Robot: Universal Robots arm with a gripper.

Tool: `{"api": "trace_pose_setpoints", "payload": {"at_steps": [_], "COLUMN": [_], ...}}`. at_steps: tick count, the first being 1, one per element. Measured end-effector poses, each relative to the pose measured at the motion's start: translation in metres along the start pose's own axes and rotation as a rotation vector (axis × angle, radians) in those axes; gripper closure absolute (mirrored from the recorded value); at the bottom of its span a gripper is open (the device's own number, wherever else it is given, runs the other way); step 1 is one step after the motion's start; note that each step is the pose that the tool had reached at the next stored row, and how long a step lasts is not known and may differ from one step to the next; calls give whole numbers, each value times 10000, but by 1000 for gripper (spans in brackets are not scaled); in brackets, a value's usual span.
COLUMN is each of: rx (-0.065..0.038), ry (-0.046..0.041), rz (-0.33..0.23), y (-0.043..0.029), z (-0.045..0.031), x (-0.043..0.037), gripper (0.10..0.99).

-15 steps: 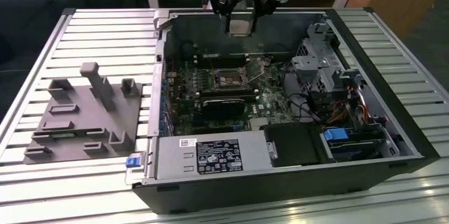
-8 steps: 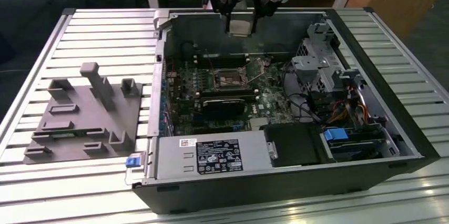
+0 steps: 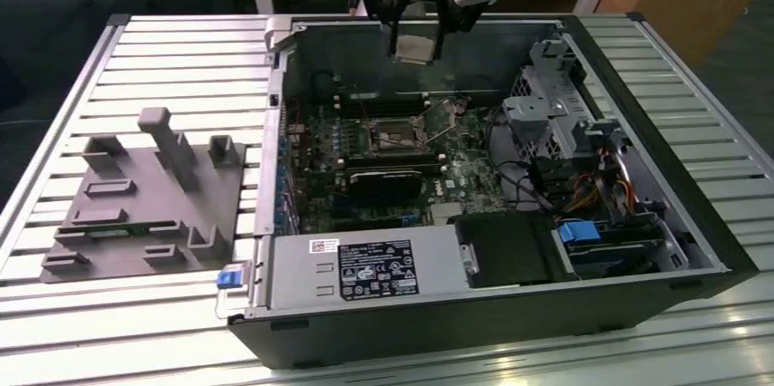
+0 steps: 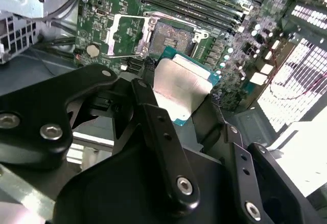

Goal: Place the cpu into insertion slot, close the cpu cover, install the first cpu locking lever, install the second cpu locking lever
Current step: 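Place the cpu into insertion slot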

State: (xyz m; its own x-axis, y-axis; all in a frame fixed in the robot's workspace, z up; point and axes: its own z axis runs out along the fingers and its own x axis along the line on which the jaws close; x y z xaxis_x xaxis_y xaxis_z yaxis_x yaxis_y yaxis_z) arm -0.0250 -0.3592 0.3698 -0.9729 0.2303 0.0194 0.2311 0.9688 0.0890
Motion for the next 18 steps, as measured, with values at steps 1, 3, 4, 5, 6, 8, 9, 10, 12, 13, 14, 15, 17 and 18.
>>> {"api": "trace_pose_setpoints", "payload": {"at_steps": [1,3,4,5,6,8,9,10,12,13,14,15,17,18], "rx": [-2,-5,-7,-9,-10,-13,-14,-15,-17,-18,-17,-18,-19,-20], "ry": [-8,-22,-30,-37,-44,-56,-61,-65,-73,-77,-79,-82,-88,-90], "rz": [90,245,332,409,483,621,677,722,811,853,880,911,984,1006], "y": [0,0,0,0,0,-1,0,0,0,0,0,-1,-2,-2], "z": [1,3,4,5,6,6,7,8,9,9,10,11,11,12], "x": [0,0,0,0,0,0,0,0,0,0,0,1,5,5], "gripper": [545,545,545,545,545,545,545,545,545,545,545,545,545,545]}}
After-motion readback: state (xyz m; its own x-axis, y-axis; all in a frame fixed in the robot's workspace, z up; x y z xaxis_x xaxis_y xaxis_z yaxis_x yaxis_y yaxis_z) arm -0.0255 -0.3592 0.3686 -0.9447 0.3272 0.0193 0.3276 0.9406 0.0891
